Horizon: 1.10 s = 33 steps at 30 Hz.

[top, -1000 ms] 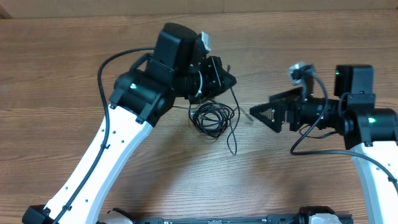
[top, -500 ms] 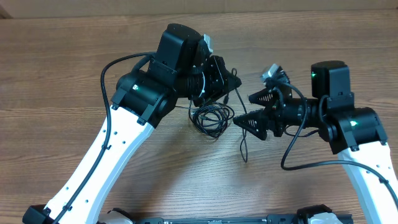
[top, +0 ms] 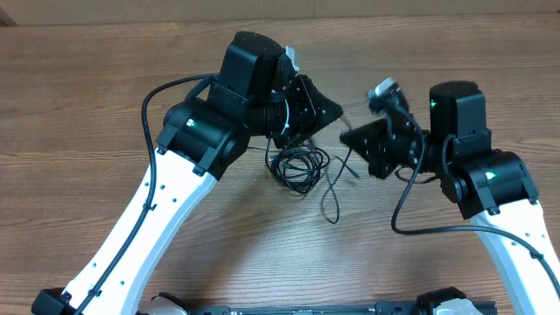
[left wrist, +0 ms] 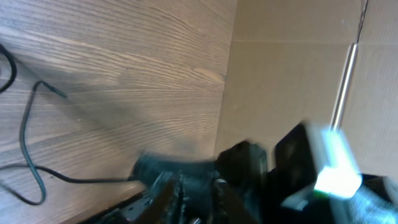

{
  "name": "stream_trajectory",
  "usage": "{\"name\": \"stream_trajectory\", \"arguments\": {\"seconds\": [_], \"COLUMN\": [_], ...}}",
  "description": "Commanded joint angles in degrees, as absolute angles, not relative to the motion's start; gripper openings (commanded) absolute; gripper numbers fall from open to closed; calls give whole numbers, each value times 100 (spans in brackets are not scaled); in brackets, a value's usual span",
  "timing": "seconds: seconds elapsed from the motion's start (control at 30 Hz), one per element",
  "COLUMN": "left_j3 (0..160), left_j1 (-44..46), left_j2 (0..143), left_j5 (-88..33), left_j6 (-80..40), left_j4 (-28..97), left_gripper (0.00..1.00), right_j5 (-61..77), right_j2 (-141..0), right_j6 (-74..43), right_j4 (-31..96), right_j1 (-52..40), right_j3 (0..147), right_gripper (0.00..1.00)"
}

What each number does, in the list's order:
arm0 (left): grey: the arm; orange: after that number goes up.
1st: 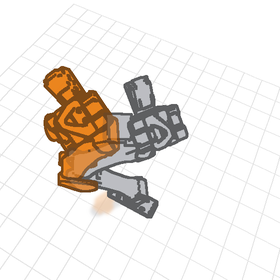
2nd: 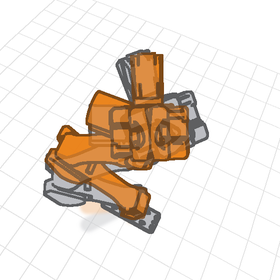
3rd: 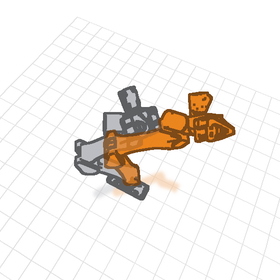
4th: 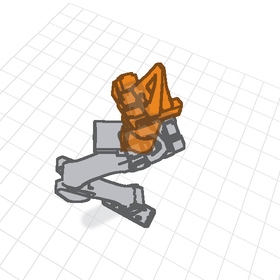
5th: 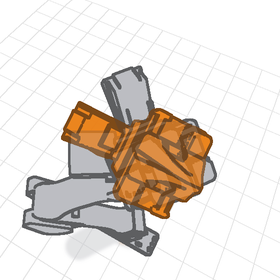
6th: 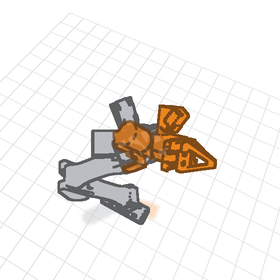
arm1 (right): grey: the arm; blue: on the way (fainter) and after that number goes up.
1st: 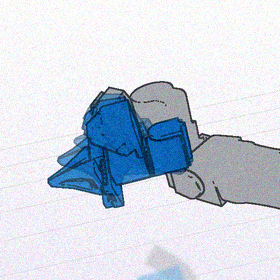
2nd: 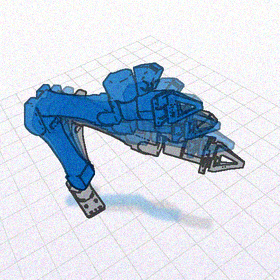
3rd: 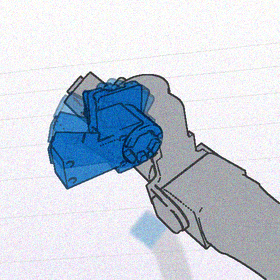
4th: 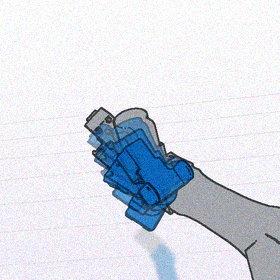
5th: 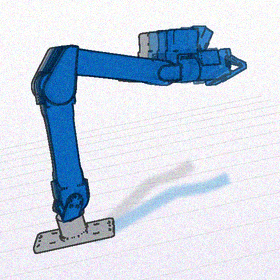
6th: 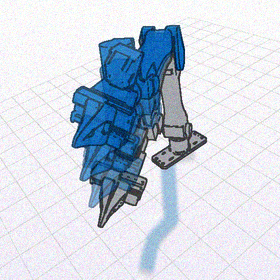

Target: Untangle cables

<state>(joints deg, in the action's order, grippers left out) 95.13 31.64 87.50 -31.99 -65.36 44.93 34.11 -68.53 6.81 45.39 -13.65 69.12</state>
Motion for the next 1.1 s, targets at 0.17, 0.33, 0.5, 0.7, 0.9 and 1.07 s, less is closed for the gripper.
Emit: {"name": "stream_trajectory", "arguments": {"seconds": [0.17, 0.33, 0.5, 0.7, 0.9, 1.07], "left_j3": [9574, 9574, 9574, 9572, 9572, 9572], "left_j1": [3157, 3153, 3166, 3382, 3671, 3721], "left_j2": [8687, 8687, 8687, 8687, 8687, 8689], "left_j5": [-3308, -3306, -3306, -3308, -3194, -2676], "left_j6": [-5623, -5011, -4322, -3295, -1883, -1645], "left_j4": [4641, 5019, 5258, 5419, 5749, 6215], "left_gripper": [82, 96, 98, 81, 91, 89], "right_j5": [1332, 237, 257, 263, 261, 191], "right_j2": [-6560, -6246, -6173, -6160, -6160, -6160], "right_j6": [-1925, -2427, -2926, -4287, -5288, -5555], "right_j4": [3417, 2886, 2731, 2486, 1717, 1422], "right_j1": [-1374, -1374, -1376, -1376, -1376, -1374], "right_j3": [7140, 7212, 7212, 7212, 7212, 7212], "right_gripper": [4, 4, 4, 4, 4, 4]}}
